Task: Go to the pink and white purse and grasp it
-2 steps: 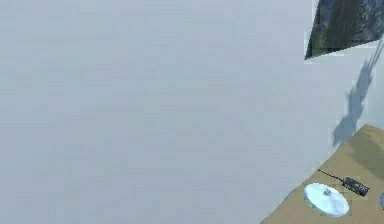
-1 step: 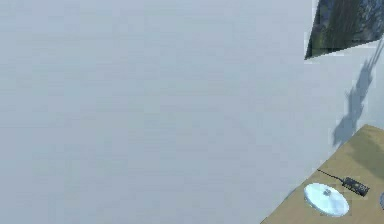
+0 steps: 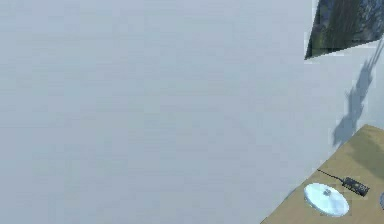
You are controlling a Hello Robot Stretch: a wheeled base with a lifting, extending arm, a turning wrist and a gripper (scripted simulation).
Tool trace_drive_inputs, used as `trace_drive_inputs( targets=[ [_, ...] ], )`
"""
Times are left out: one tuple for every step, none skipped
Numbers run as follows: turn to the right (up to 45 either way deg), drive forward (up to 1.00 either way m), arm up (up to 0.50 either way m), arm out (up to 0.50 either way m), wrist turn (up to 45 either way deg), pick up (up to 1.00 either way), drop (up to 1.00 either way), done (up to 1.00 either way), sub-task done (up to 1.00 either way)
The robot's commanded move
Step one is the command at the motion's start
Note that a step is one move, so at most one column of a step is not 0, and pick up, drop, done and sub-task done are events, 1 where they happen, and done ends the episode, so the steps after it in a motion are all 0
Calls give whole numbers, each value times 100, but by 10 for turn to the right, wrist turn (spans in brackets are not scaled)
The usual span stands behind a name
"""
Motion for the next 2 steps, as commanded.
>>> trace_drive_inputs(
  targets=[
    [0, 0, 10, 0, 0, 0, 0, 0, 0],
    [0, 0, 0, 0, 0, 0, 0, 100, 0]
  ],
)
